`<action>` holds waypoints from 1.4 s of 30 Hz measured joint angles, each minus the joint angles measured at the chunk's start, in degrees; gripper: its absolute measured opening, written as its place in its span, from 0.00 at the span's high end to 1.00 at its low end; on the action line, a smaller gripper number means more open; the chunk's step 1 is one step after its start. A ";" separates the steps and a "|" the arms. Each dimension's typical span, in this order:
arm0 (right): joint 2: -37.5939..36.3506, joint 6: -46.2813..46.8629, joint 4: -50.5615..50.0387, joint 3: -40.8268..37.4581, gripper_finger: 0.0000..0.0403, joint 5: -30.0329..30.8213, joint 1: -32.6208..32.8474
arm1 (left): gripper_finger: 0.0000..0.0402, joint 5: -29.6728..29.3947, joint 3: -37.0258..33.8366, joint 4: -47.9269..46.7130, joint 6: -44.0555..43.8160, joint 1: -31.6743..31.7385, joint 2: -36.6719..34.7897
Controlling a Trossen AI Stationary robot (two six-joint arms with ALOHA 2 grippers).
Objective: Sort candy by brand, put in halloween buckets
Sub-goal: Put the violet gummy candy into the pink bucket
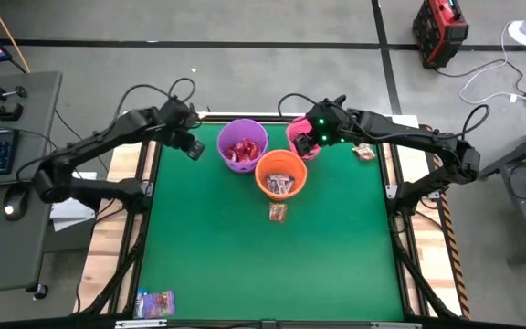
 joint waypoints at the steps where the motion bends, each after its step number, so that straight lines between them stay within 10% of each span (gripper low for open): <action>1: -0.11 0.02 0.90 0.00 0.37 0.00 0.00 | 1.00 0.00 0.05 1.30 -1.09 -0.85 -0.71; 20: -10.86 -1.59 18.82 0.00 0.37 -3.99 0.00 | 1.00 -1.19 23.46 21.76 3.44 -8.23 16.15; 42: -14.40 -1.64 19.40 0.00 0.37 -3.67 0.00 | 0.95 5.63 24.00 69.62 0.41 -14.34 45.71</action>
